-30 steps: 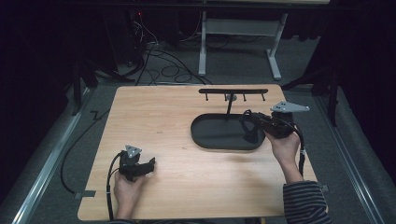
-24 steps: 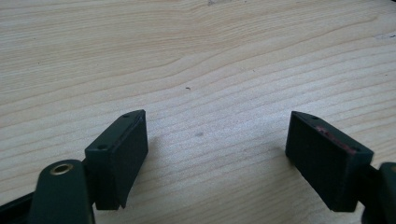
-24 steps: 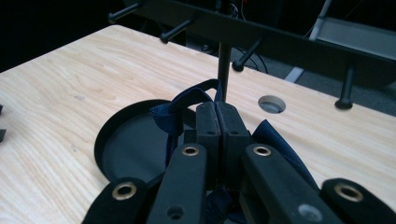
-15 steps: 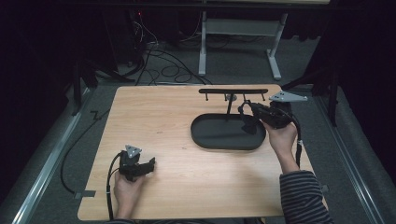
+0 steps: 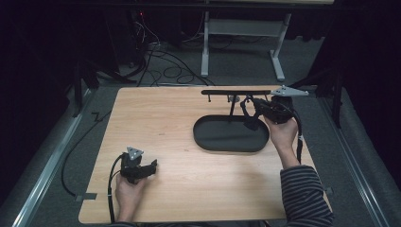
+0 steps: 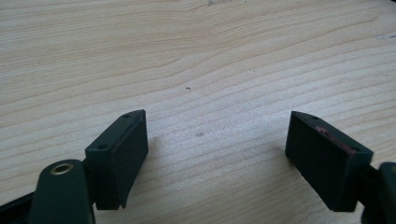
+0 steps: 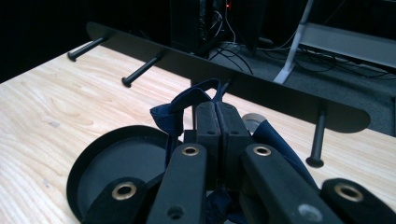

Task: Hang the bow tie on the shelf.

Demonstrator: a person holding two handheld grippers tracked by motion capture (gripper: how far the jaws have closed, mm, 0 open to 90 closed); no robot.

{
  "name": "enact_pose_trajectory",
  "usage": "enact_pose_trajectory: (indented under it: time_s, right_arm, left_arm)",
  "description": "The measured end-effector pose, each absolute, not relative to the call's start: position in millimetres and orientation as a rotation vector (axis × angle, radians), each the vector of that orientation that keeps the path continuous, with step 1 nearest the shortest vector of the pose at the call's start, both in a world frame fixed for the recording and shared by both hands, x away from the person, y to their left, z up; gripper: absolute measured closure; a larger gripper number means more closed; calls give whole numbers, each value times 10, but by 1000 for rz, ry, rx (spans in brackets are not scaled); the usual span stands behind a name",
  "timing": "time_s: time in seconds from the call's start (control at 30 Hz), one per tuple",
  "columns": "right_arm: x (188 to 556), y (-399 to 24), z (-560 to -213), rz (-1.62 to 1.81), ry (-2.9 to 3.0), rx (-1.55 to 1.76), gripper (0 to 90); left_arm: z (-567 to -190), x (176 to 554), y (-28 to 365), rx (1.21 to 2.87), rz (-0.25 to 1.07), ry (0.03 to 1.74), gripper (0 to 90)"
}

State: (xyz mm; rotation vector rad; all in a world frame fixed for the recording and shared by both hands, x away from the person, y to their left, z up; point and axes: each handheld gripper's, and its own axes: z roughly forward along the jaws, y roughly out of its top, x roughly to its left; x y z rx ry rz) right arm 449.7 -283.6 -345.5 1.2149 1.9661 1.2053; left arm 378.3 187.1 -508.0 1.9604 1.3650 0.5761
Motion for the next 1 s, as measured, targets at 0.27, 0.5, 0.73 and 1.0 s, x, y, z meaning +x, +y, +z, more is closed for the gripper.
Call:
enact_pose_trajectory:
  time_s: [0.27, 0.5, 0.73, 1.0]
  right_arm:
    - [4605, -2845, -3481, 1200, 1944, 1239, 900]
    - [4658, -2868, -3527, 1185, 1932, 1271, 900]
    - [4676, -2857, -3550, 1166, 1938, 1282, 882]
    - [4686, -2852, -3570, 1169, 1945, 1286, 832]
  left_arm:
    - [-5080, 3783, 1871, 1960, 576, 1365, 215]
    - [-5080, 3783, 1871, 1960, 575, 1365, 215]
    - [-5080, 3782, 1871, 1960, 576, 1365, 215]
    - [-5079, 3782, 1873, 1963, 575, 1364, 215]
